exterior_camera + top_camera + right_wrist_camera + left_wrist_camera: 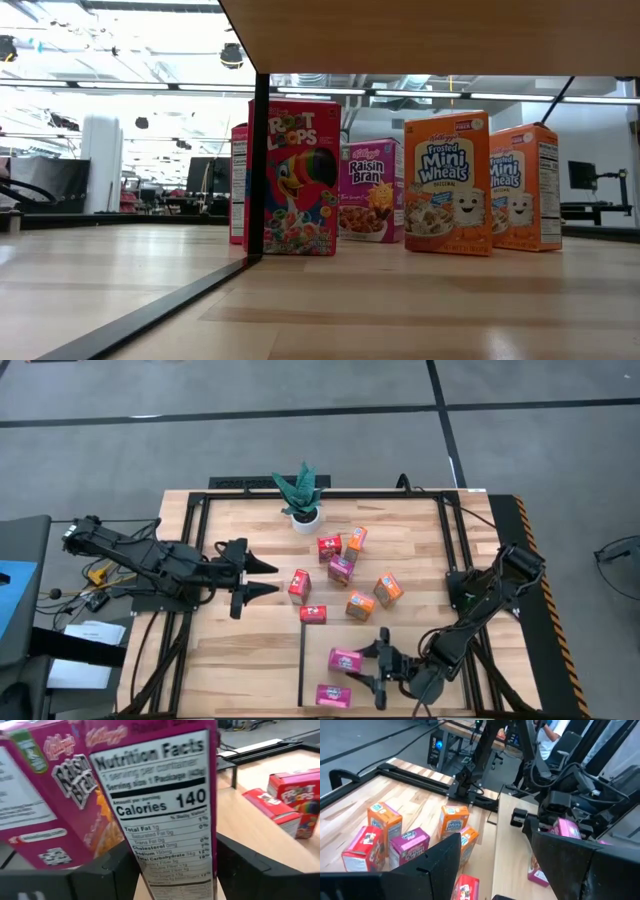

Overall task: Stack cereal on shelf
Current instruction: Put the purple cereal box on the middle left shelf, then put the purple cereal box on the upper left shelf

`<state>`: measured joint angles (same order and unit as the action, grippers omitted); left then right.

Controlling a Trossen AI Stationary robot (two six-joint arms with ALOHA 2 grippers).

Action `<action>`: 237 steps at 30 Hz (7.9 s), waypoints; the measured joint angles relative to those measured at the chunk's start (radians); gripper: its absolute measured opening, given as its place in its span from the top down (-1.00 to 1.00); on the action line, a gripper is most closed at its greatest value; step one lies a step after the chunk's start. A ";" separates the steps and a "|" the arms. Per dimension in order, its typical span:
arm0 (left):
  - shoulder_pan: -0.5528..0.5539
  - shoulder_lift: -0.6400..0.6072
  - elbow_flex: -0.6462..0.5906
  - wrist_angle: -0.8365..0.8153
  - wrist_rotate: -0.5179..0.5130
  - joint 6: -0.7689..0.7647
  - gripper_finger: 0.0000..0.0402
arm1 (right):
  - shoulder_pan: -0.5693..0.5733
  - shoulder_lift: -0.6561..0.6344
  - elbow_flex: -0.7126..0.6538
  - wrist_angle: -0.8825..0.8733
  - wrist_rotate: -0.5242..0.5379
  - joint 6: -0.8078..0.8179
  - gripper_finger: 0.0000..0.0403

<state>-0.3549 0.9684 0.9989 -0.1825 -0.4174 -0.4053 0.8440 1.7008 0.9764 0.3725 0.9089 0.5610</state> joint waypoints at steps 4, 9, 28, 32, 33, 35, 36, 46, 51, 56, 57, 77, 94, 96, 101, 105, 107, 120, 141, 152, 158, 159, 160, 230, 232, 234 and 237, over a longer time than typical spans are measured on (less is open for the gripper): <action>0.000 0.000 0.000 0.006 -0.014 0.000 -0.16 | -0.004 0.000 0.000 0.001 -0.019 0.000 -0.44; 0.000 0.000 0.000 0.013 -0.014 0.000 -0.16 | -0.009 -0.001 0.000 -0.005 -0.021 0.014 -0.60; 0.000 -0.006 0.000 0.018 0.039 -0.020 -0.16 | 0.148 -0.209 0.000 -0.444 0.098 0.285 -0.33; 0.000 -0.006 0.000 0.017 0.022 -0.023 -0.16 | 0.107 -0.209 0.000 -0.473 0.138 0.267 0.02; 0.000 -0.006 0.000 0.017 0.014 -0.023 -0.16 | 0.091 -0.209 0.000 -0.470 0.129 0.249 0.12; 0.000 -0.006 0.000 0.016 0.008 -0.023 -0.16 | 0.059 -0.209 0.000 -0.450 0.076 0.199 0.31; 0.000 -0.006 0.000 0.016 0.008 -0.023 -0.16 | 0.043 -0.209 0.000 -0.440 0.038 0.177 0.40; 0.000 -0.006 0.000 0.015 0.006 -0.023 -0.16 | -0.031 -0.208 0.000 -0.369 -0.102 0.059 0.79; 0.000 -0.006 0.000 0.014 0.005 -0.023 -0.16 | -0.068 -0.208 0.000 -0.347 -0.185 0.025 0.85; 0.000 -0.006 0.000 0.014 0.005 -0.023 -0.16 | -0.102 -0.208 0.000 -0.291 -0.261 -0.037 0.88; 0.000 -0.006 0.000 0.014 0.005 -0.023 -0.16 | -0.105 -0.208 0.000 -0.284 -0.268 -0.043 0.88; 0.000 -0.004 0.000 0.006 0.005 -0.022 -0.16 | -0.187 -0.208 0.000 -0.202 -0.444 -0.144 0.87; 0.000 0.008 0.000 -0.006 0.011 -0.022 -0.16 | -0.245 -0.208 0.000 -0.145 -0.575 -0.177 0.86; 0.000 0.018 0.000 -0.003 0.012 -0.003 -0.16 | -0.240 -0.207 0.000 -0.145 -0.548 -0.177 0.83; 0.000 0.076 -0.025 0.070 0.019 0.053 -0.16 | -0.205 -0.231 0.000 -0.192 -0.457 -0.154 0.89; 0.018 0.163 -0.027 0.138 0.061 0.090 -0.16 | -0.160 -0.243 -0.001 -0.240 -0.403 -0.096 0.96; 0.026 0.209 -0.027 0.182 0.099 0.104 -0.15 | -0.131 -0.244 0.002 -0.266 -0.357 -0.049 0.96; 0.072 0.450 -0.027 0.402 0.405 0.132 0.47 | 0.056 -0.239 0.000 -0.385 -0.151 0.233 0.96; 0.074 0.485 -0.027 0.407 0.572 0.086 0.99 | -0.041 -0.079 0.047 -0.208 -0.227 0.148 0.88; 0.019 0.485 -0.027 0.378 0.583 -0.009 1.00 | -0.039 -0.078 0.046 -0.206 -0.227 0.157 0.94; -0.018 0.485 -0.027 0.382 0.492 -0.024 1.00 | -0.045 -0.078 0.046 -0.206 -0.227 0.164 0.86; -0.020 0.485 -0.027 0.382 0.484 -0.024 1.00 | -0.048 -0.078 0.046 -0.206 -0.229 0.164 0.85; -0.021 0.485 -0.027 0.382 0.481 -0.025 1.00 | -0.049 -0.078 0.046 -0.206 -0.229 0.164 0.85; -0.084 0.557 -0.027 0.540 0.480 -0.162 1.00 | -0.022 -0.079 0.045 -0.190 -0.223 0.190 0.83; -0.084 0.557 -0.027 0.540 0.492 -0.165 1.00 | -0.006 -0.079 0.045 -0.159 -0.224 0.192 0.85; -0.084 0.557 -0.027 0.540 0.492 -0.165 1.00 | 0.017 -0.080 0.045 -0.132 -0.221 0.192 0.89; -0.084 0.557 -0.027 0.540 0.492 -0.164 1.00 | 0.054 -0.080 0.045 -0.131 -0.188 0.217 0.96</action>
<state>-0.4389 1.5253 0.9714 0.3576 0.0744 -0.5690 0.8982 1.6203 1.0218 0.2415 0.7210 0.7781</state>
